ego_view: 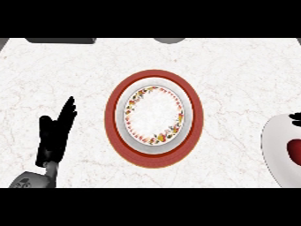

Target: Pick the tomato from the plate and place it in the plate

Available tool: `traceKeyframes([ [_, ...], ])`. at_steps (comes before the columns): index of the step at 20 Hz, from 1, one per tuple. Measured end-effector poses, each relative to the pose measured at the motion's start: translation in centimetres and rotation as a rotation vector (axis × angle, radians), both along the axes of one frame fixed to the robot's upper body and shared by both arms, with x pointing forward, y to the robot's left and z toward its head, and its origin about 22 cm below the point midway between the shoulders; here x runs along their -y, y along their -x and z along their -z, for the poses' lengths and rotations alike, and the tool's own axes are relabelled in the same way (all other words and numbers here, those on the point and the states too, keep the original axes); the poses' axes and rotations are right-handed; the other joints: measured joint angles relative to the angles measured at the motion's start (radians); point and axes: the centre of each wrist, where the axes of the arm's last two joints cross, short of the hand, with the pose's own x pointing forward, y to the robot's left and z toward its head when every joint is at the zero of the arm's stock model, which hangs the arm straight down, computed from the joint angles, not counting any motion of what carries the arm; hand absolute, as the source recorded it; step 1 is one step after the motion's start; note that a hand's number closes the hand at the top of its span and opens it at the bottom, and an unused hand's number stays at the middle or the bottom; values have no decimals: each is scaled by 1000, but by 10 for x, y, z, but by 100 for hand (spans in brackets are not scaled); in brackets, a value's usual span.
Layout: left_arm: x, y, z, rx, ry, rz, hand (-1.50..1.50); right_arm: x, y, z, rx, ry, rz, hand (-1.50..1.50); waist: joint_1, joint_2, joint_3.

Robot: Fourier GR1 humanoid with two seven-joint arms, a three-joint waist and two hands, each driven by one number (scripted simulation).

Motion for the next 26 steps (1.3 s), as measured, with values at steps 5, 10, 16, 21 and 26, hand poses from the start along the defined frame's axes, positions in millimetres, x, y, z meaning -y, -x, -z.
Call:
traceKeyframes([
  [5,5,2,3,8,-4,1,0,0,-11,15,-21,35,-15,-150,-2,-2,1],
  [10,2,2,-4,-1,-4,-4,0,-5,-18,30,-35,52,-43,-150,-6,-3,0],
  [16,2,7,-3,-1,-4,-10,0,-12,-24,43,-53,55,-62,-150,-11,-4,-1],
  [21,5,5,-1,-11,-2,-10,0,-15,-27,53,-60,58,-68,-150,-15,-5,-1],
  [26,0,4,0,-7,2,-19,0,-15,-30,68,-69,77,-73,150,-14,-5,-1],
])
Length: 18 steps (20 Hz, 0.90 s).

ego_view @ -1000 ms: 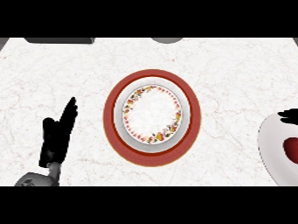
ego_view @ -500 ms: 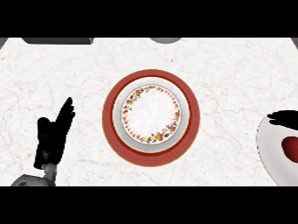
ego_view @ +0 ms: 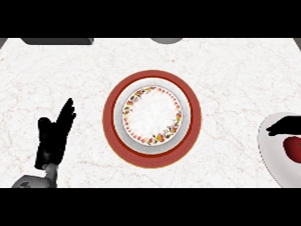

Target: Pick the tomato from the plate and place it in the plate

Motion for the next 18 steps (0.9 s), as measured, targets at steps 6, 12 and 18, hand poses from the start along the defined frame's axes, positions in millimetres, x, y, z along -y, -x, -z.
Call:
traceKeyframes([
  [6,-3,5,0,4,-3,2,0,0,-2,1,47,-13,-27,150,-2,-1,0],
  [12,-3,0,-6,2,-1,0,0,-10,-12,6,128,-70,14,150,-5,-2,-1],
  [18,1,0,-3,-9,-4,6,0,-114,-46,28,196,-103,129,150,0,-25,-29],
])
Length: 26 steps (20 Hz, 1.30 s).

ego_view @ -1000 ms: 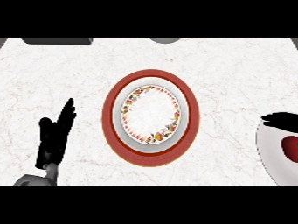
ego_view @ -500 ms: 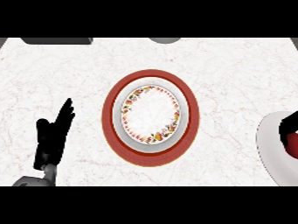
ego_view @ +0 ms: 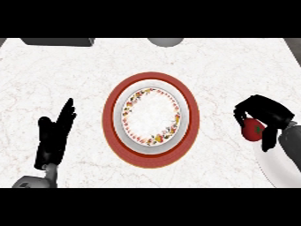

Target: Pick the tomato from the plate and place it in the plate

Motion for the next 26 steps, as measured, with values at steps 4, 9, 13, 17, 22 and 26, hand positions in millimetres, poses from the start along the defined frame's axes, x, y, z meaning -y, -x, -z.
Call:
traceKeyframes([
  [4,0,1,3,-16,-4,2,0,-71,-15,-2,82,-70,102,150,2,-13,2],
  [9,-1,2,5,-28,-10,-3,0,-180,-18,-19,207,-224,248,150,-1,-19,15],
  [13,-2,3,7,-33,-9,-5,0,-233,-15,-55,355,-305,402,150,-3,-23,19],
  [17,0,2,8,-31,-7,-3,0,-270,-5,-86,453,-327,572,150,4,-15,21],
  [22,4,-5,3,-17,-1,9,0,-312,15,-118,503,-315,769,150,16,2,24],
  [26,6,-8,0,-4,2,13,0,-335,31,-126,532,-272,823,150,18,13,26],
])
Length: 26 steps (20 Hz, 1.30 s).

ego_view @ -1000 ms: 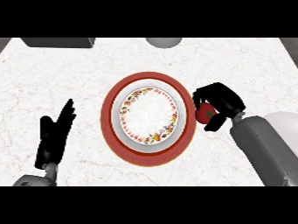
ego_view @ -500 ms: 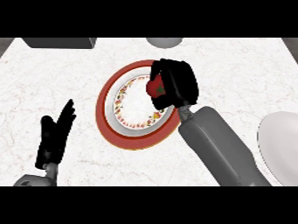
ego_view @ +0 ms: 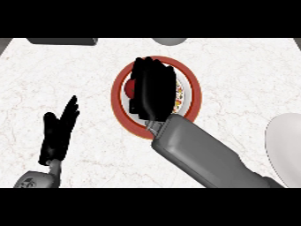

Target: Pick the tomato from the plate and place it in the plate

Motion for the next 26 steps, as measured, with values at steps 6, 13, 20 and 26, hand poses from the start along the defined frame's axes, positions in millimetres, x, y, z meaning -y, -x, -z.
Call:
traceKeyframes([
  [6,0,2,4,6,0,-1,0,-8,-1,6,-31,52,29,150,-2,9,1],
  [13,-4,4,4,16,-4,-6,0,7,-19,37,-207,34,71,150,-5,13,2],
  [20,-3,3,1,18,-4,-9,0,24,-29,65,-466,-29,64,-150,-5,15,3],
  [26,-9,9,2,16,-2,-14,0,33,-31,72,-505,-88,-46,-150,-14,13,3],
])
